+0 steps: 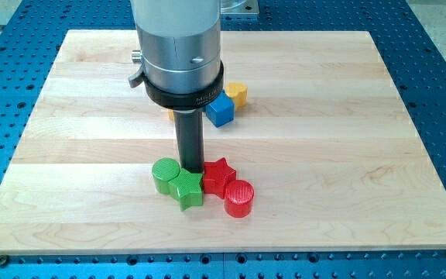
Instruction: Place the green star diagonally bottom right to the green circle
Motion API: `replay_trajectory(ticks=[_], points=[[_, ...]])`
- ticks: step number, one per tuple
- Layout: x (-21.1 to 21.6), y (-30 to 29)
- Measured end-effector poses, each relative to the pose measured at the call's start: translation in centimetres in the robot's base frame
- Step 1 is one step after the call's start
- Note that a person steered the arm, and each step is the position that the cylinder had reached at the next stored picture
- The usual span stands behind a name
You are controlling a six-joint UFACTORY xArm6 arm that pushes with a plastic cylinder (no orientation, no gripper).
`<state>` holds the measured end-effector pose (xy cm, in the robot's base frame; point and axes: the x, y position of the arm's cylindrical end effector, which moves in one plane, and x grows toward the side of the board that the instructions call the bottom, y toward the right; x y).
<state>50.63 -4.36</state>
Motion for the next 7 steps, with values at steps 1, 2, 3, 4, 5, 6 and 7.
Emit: replay_trajectory(ticks=[1, 2, 3, 4, 5, 6, 7], points=[[-1.8, -4.0], [0.0, -8.3], [1.9, -6.2], [3.4, -2.4], [2.2, -3.3], [2.0, -4.6], [2.1, -4.6]])
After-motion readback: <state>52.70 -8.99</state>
